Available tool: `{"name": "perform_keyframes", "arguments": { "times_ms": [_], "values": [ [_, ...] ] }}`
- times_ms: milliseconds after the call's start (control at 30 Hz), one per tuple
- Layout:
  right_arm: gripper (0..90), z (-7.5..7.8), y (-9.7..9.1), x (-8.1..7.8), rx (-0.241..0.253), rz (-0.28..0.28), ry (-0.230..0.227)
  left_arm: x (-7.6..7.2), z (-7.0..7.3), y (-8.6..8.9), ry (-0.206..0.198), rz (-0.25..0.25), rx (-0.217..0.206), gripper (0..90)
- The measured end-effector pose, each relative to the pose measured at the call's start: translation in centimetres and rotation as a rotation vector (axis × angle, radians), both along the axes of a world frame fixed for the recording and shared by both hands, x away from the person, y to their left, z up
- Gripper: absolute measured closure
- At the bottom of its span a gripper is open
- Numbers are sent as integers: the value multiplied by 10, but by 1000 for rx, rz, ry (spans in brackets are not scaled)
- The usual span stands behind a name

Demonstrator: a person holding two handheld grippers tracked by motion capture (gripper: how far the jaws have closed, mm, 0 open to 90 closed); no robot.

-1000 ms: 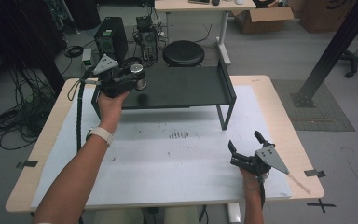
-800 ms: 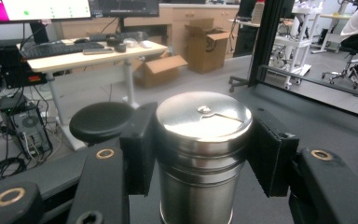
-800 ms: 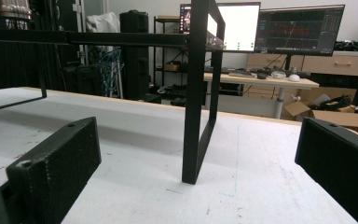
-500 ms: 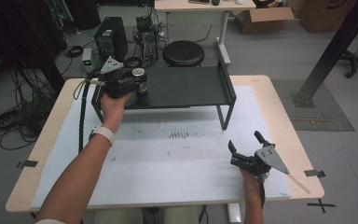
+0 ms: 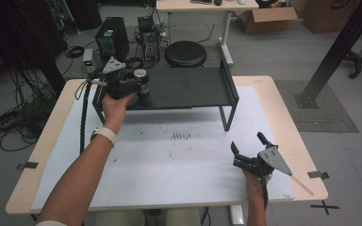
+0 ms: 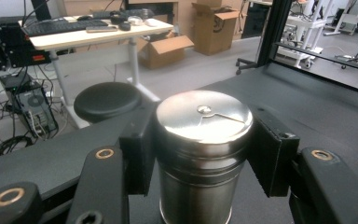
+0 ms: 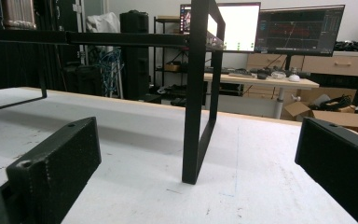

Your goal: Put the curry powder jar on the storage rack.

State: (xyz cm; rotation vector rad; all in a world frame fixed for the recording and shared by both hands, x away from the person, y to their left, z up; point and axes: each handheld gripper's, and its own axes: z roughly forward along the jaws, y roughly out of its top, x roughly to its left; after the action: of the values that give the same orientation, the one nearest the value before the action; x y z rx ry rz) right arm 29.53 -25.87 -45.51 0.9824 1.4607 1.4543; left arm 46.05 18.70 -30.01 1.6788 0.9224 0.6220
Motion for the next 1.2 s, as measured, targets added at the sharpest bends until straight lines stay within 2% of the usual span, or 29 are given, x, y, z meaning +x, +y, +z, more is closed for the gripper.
{"name": "perform_keyframes", "arguments": {
  "times_ms": [200,500,633,967,1000,1200],
  "values": [
    [0,0,0,0,0,0,-1,0,0,0,0,-9,0,481],
    [0,0,0,0,0,0,-2,0,0,5,9,-3,-40,341],
    [0,0,0,0,0,1,-1,-3,1,8,0,4,-65,264],
    [0,0,0,0,0,1,0,-13,8,16,-36,-7,-126,160],
    [0,0,0,0,0,1,1,-16,9,17,-43,-4,-129,118],
    [0,0,0,0,0,1,1,-23,12,21,-54,-10,-126,94]
  ]
}}
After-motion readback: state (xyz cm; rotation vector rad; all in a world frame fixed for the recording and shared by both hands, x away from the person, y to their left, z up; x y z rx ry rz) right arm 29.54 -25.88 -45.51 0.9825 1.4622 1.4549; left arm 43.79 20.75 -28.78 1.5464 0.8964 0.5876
